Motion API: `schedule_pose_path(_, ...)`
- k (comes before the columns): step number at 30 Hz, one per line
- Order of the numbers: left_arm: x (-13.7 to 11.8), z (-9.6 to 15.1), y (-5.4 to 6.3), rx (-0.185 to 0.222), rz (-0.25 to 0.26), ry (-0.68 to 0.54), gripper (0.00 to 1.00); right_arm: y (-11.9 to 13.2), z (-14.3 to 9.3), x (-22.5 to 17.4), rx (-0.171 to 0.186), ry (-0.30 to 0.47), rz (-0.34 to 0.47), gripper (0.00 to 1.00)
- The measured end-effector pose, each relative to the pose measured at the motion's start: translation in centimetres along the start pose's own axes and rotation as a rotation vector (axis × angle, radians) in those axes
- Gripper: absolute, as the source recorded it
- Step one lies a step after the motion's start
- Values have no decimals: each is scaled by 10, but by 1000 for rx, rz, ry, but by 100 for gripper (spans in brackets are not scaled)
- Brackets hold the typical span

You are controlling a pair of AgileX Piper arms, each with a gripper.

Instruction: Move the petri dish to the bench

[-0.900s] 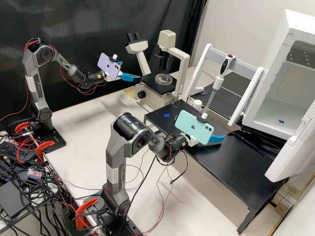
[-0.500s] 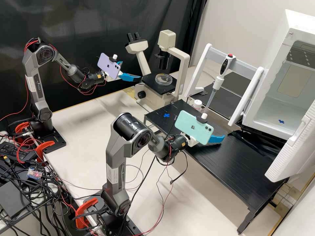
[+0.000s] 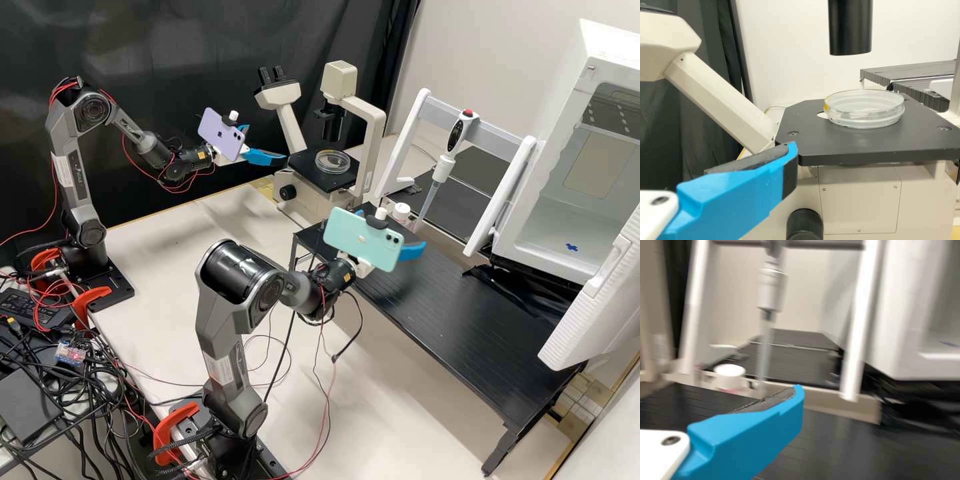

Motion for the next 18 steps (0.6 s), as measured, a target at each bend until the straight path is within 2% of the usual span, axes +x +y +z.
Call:
schedule_pose_path(2,0,0,0,0,0,0,100,-8,-13,1,-28,46,-27,100)
schedule_pose_path(6,0,0,0,0,0,0,100,-16,-30,2,-58,104,-51,100)
schedule_pose_path(18,0,0,0,0,0,0,100,-41,-97,35,-111,295,-90,100)
